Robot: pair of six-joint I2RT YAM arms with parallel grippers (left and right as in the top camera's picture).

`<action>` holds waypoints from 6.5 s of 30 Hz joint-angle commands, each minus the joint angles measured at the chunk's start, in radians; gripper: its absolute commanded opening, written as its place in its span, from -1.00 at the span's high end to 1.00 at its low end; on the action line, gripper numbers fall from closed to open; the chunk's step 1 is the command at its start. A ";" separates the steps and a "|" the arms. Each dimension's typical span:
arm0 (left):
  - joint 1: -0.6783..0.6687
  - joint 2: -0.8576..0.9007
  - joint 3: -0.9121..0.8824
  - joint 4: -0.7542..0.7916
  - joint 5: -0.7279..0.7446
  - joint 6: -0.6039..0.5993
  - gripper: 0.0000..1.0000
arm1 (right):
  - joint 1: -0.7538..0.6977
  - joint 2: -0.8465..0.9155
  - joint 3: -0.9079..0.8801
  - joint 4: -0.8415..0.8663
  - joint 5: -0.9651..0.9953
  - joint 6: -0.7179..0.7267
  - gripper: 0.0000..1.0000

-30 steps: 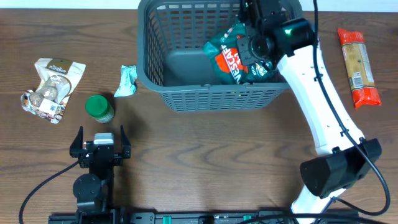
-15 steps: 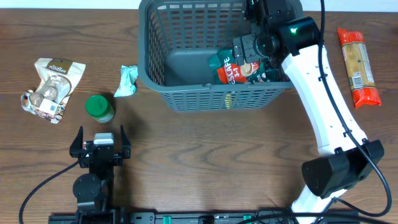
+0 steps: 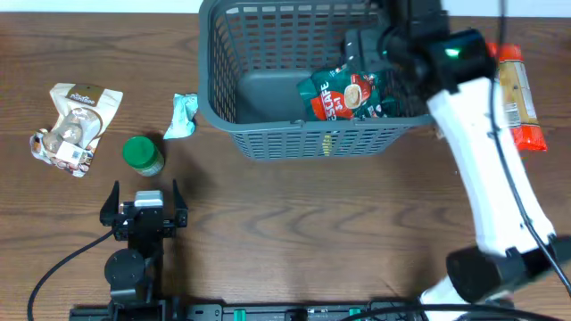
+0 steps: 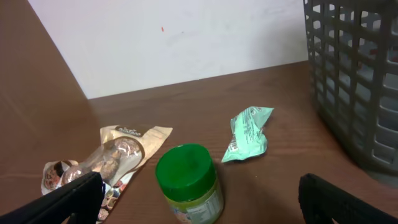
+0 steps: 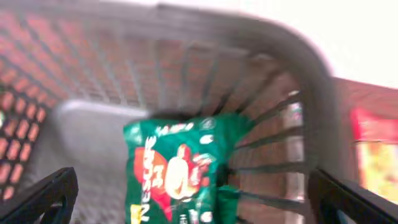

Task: Pack container
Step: 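Move the right gripper to the tissue-pack bundle and grasp it, then carry the tissue packs with the right gripper and release into the basket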

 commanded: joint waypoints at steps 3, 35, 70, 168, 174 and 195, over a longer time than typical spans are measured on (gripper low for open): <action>0.003 -0.006 -0.029 -0.019 0.003 0.013 -0.97 | -0.122 -0.172 0.045 -0.037 0.124 0.010 -0.98; 0.003 -0.006 -0.029 -0.019 0.003 0.013 -0.97 | -0.602 0.359 0.045 -0.259 -0.124 -0.262 -0.98; 0.003 -0.006 -0.029 -0.019 0.003 0.013 -0.97 | -0.601 0.626 -0.035 -0.108 -0.248 -0.316 -0.98; 0.003 -0.006 -0.029 -0.019 0.003 0.013 -0.97 | -0.068 0.074 -0.111 -0.177 -0.427 -1.016 0.98; 0.003 -0.006 -0.029 -0.019 0.003 0.013 -0.97 | -0.068 0.104 -0.111 -0.171 -0.426 -1.016 0.98; 0.003 -0.006 -0.029 -0.019 0.003 0.013 -0.97 | -0.069 0.031 -0.109 -0.022 -0.217 -0.664 -0.25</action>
